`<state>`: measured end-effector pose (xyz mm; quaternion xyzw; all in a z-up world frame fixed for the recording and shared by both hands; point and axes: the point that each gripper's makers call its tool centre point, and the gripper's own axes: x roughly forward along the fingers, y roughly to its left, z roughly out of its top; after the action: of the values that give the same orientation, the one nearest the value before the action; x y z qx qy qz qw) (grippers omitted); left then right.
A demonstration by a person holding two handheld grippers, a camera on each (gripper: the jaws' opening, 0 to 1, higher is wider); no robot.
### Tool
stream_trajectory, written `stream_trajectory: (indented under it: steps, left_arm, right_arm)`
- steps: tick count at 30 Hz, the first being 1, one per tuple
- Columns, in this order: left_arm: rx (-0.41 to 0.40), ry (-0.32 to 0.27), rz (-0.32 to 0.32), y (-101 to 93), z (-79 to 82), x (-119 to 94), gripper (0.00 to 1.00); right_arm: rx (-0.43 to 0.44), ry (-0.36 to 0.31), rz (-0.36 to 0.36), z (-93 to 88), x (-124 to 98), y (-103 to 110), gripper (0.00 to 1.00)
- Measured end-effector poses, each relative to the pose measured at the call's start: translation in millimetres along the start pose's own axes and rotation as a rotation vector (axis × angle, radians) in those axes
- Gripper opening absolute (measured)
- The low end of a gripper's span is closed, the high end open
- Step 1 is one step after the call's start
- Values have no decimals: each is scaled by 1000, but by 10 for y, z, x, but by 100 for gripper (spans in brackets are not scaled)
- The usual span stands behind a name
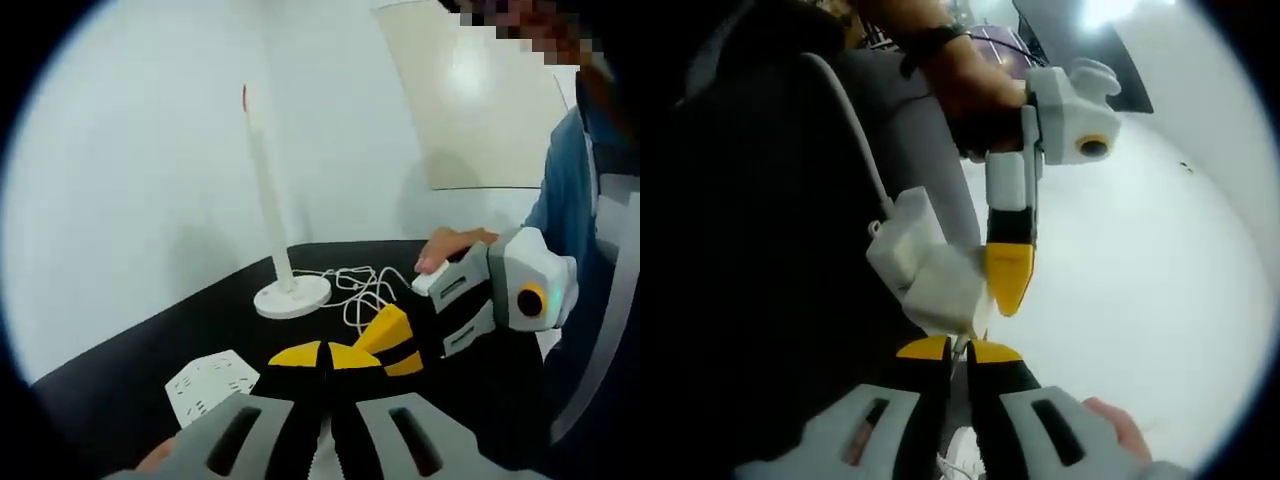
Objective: Insert the desk lamp plug into the socket, turn on the power strip switch, turn on the lamp switch, then turn off the lamp switch, turn off the power strip switch, and remove the plug from the socket.
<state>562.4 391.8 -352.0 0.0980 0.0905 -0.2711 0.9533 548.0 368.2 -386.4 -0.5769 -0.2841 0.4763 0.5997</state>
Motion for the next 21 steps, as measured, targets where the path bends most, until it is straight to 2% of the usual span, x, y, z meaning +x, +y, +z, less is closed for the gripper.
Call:
stream_trajectory:
  steps: [9,15,18,21]
  left_arm:
    - [-73,-127,-15,80,32,-115,0]
    - [-68,-127,-14,61,49,-106,0]
    - [-24,-117,-14,12,42,-59,0]
    - [-17,-115,-22,-10,36,-38,0]
  right_arm:
    - [2,0,-4,63,17,-103,8]
    - [10,-18,-11,69,4,-78,8]
    - [21,-13,4,42,-12,-25,8]
    - [11,-15,11,24,-22,36,9]
